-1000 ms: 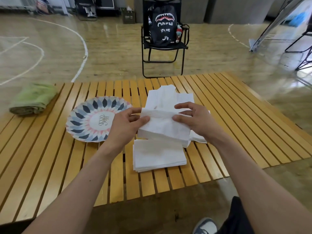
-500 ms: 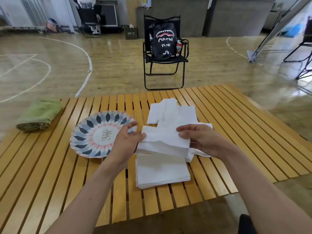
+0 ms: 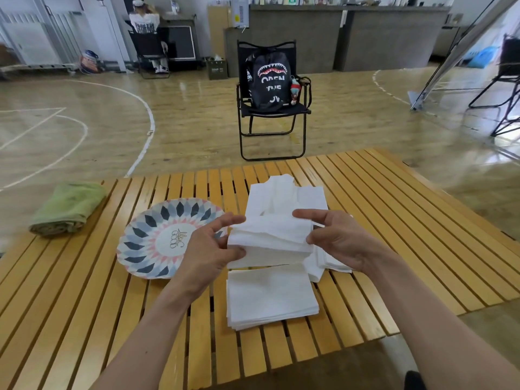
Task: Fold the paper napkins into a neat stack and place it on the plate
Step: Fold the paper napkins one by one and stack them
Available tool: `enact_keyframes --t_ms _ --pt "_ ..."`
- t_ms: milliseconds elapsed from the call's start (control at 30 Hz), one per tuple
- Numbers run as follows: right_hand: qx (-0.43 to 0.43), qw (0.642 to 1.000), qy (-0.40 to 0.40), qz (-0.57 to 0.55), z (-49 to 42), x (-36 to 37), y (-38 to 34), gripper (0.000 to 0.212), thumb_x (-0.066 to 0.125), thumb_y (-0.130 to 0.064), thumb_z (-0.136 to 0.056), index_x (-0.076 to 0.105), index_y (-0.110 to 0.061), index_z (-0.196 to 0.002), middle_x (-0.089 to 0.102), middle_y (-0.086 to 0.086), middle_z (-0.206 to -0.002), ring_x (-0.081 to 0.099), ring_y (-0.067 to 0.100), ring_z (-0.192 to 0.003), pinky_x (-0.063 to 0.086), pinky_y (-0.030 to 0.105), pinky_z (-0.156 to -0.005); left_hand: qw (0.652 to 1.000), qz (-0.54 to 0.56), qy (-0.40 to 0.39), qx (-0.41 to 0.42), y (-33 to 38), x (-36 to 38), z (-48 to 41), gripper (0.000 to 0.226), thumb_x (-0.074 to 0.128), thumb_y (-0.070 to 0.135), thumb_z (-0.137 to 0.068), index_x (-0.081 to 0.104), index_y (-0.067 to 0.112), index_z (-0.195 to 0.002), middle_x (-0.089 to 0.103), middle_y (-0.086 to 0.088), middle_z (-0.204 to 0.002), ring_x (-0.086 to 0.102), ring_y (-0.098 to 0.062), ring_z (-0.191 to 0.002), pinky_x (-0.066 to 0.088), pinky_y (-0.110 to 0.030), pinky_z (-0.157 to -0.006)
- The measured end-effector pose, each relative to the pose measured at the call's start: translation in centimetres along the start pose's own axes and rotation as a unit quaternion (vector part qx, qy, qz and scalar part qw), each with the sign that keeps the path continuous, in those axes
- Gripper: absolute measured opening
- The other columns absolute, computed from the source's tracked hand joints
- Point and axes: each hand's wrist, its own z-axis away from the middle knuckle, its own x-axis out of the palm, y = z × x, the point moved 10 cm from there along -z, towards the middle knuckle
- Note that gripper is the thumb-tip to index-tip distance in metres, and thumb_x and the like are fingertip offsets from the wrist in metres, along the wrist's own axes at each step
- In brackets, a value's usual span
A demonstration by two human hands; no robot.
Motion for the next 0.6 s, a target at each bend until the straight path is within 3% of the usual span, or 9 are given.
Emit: enact_keyframes --t_ms 67,167,267,367,467,533,600 --pt "-0.014 0.999 0.03 0.013 -0.4 -0.3 0.2 0.052 0.058 0.024 -0.081 0.068 -0.008 -0.121 0.066 0.01 -0.13 0.066 0.022 -0.115 0.054 0.035 -0.1 0.996 -0.064 0.025 0.053 1.0 -0.2 -0.1 0.048 0.075 -0.008 -0.079 0.07 0.03 -0.109 0.05 0.012 -0.146 0.065 0.004 -0.106 0.056 -0.017 -0.085" --pt "-0.027 0.999 0.026 -0.003 -0.6 -0.2 -0.1 0.051 0.056 0.023 -0.082 0.07 -0.01 -0.119 0.066 0.012 -0.13 0.063 0.024 -0.116 0.052 0.039 -0.103 0.993 -0.062 0.043 0.09 1.7 -0.5 0.0 0.035 0.074 -0.005 -0.081 0.075 0.024 -0.1 0.051 0.015 -0.143 0.062 0.015 -0.103 0.056 -0.015 -0.084" --pt "-0.023 0.999 -0.028 -0.024 -0.3 0.7 -0.3 0.061 0.047 0.026 -0.082 0.064 -0.007 -0.129 0.068 0.01 -0.128 0.064 0.025 -0.118 0.056 0.036 -0.092 0.994 -0.024 0.061 0.089 1.4 -1.3 -0.1 0.034 0.074 -0.007 -0.08 0.078 0.026 -0.09 0.056 0.017 -0.14 0.056 0.004 -0.122 0.056 -0.026 -0.093" --pt "-0.031 0.999 -0.023 -0.016 -0.3 0.5 -0.3 0.054 0.054 0.023 -0.084 0.065 -0.006 -0.128 0.07 0.009 -0.125 0.066 0.024 -0.116 0.055 0.036 -0.092 0.996 0.009 0.06 0.059 0.5 -1.6 -0.4 0.037 0.072 -0.008 -0.081 0.079 0.027 -0.092 0.059 0.02 -0.136 0.05 -0.006 -0.132 0.053 -0.035 -0.1" --pt "-0.046 0.999 -0.001 -0.017 -0.4 0.2 -0.4 0.036 0.058 0.012 -0.089 0.07 -0.005 -0.119 0.075 0.01 -0.115 0.07 0.022 -0.104 0.056 0.033 -0.089 0.997 -0.005 0.054 0.063 0.8 -1.3 -0.3 0.036 0.073 -0.006 -0.081 0.078 0.028 -0.095 0.061 0.022 -0.13 0.052 0.001 -0.126 0.055 -0.024 -0.094" --pt "-0.045 0.998 0.006 -0.045 -0.6 0.0 -0.5 0.04 0.048 0.016 -0.089 0.07 -0.001 -0.117 0.075 0.012 -0.112 0.069 0.021 -0.097 0.055 0.033 -0.088 0.996 -0.02 0.053 0.073 1.1 -1.2 -0.2 0.034 0.074 -0.004 -0.081 0.078 0.027 -0.094 0.063 0.023 -0.125 0.053 0.008 -0.121 0.054 -0.015 -0.088" --pt "-0.043 0.996 -0.006 -0.081 -0.8 0.0 -0.5 0.045 0.041 0.015 -0.085 0.066 0.006 -0.122 0.07 0.018 -0.121 0.066 0.024 -0.102 0.053 0.037 -0.093 0.995 -0.027 0.059 0.078 1.2 -1.4 -0.2 0.031 0.075 -0.003 -0.08 0.078 0.025 -0.094 0.066 0.023 -0.119 0.055 0.013 -0.115 0.052 -0.01 -0.083"
